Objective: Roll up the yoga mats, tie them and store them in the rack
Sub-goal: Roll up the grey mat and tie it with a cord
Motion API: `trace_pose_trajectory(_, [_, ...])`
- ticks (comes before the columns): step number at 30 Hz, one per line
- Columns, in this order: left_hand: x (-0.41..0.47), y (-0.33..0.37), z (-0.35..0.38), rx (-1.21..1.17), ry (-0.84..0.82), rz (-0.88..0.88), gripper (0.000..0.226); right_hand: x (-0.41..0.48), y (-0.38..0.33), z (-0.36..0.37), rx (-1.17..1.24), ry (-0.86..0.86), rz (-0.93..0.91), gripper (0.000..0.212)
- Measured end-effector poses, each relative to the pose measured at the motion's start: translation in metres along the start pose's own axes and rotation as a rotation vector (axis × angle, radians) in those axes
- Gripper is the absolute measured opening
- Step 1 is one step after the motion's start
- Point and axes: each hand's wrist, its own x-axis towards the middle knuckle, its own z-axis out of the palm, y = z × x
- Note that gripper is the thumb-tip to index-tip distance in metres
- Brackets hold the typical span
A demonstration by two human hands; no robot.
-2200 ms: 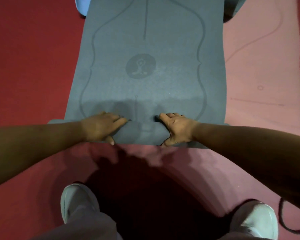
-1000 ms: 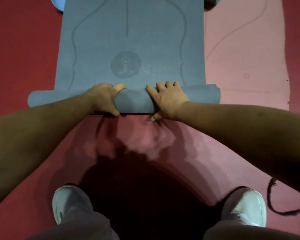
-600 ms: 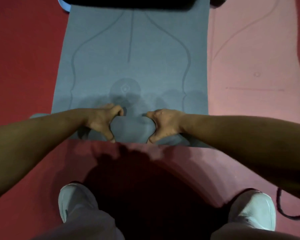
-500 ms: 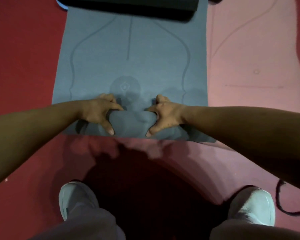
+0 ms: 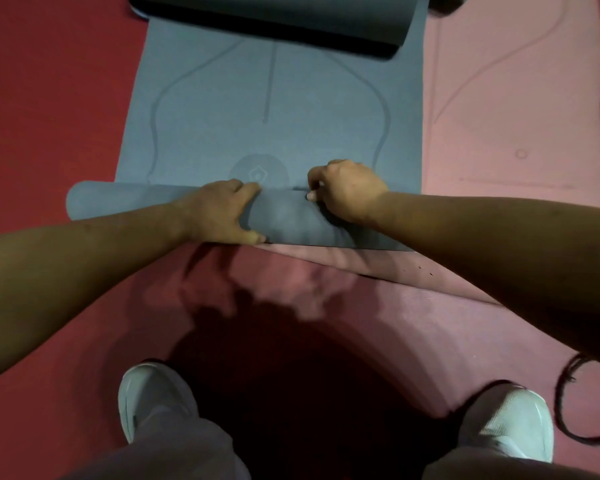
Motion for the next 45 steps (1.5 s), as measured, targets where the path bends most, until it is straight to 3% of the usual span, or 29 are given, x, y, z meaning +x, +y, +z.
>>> trace_pose_trajectory(4, [0.009,-0.009,-0.004,0.013,-0.089,0.058,0.077,-0.026,-0.015,0.009,-0.15,0.033,-0.054,0.066])
trace_pose_trajectory(6, [0.018,-0.01,-0.011,0.046,-0.148,0.085,0.078,-0.042,-0.019,0.032,-0.346,0.034,-0.06,0.087])
trace_pose_trajectory(8, [0.029,-0.009,-0.018,0.161,-0.105,0.153,0.082,-0.045,-0.018,0.05,-0.49,0.049,-0.033,0.101])
trace_pose_trajectory(11, [0.037,-0.01,-0.031,0.248,-0.096,0.055,0.088,-0.024,-0.018,0.042,-0.426,0.049,0.037,0.103])
trace_pose_trajectory(14, [0.036,-0.011,-0.028,0.179,-0.293,-0.028,0.124,-0.011,-0.013,0.025,-0.396,0.007,-0.052,0.093])
trace_pose_trajectory(16, [0.025,-0.005,-0.015,0.2,-0.281,-0.029,0.14,-0.015,-0.011,0.023,-0.398,0.018,-0.117,0.087])
trace_pose_trajectory(19, [0.015,-0.006,-0.004,0.203,-0.179,0.007,0.119,-0.024,-0.013,0.027,-0.319,-0.015,-0.12,0.08])
trace_pose_trajectory(24, [0.01,-0.003,-0.028,-0.056,-0.522,0.08,0.098,-0.046,-0.011,0.031,-0.005,-0.222,-0.119,0.08])
trace_pose_trajectory(28, [0.011,-0.002,0.0,-0.168,-0.571,0.053,0.092,-0.048,-0.009,0.043,0.088,-0.302,-0.078,0.091])
trace_pose_trajectory(31, [0.012,-0.013,0.002,-0.2,-0.539,0.027,0.087,-0.031,-0.005,0.043,0.085,-0.337,-0.071,0.093])
trace_pose_trajectory(34, [0.009,-0.024,-0.006,0.051,-0.361,0.045,0.093,-0.021,0.001,0.034,0.118,-0.393,-0.042,0.093])
trace_pose_trajectory(36, [0.011,-0.026,-0.007,0.043,-0.278,0.074,0.095,-0.018,0.006,0.028,0.165,-0.368,-0.009,0.095])
trace_pose_trajectory(38, [0.013,-0.027,-0.007,-0.036,-0.212,0.055,0.077,-0.016,0.015,0.022,0.188,-0.26,0.049,0.09])
trace_pose_trajectory(40, [0.01,-0.024,-0.006,0.018,-0.04,0.042,0.047,-0.011,0.022,0.013,0.181,-0.109,0.109,0.074])
trace_pose_trajectory(42, [0.006,-0.018,0.003,0.074,0.164,0.044,0.056,-0.004,0.024,0.004,0.101,-0.024,0.111,0.064])
trace_pose_trajectory(45, [0.003,-0.005,0.01,0.116,0.178,0.032,0.081,0.003,0.017,0.0,-0.015,-0.021,0.071,0.055])
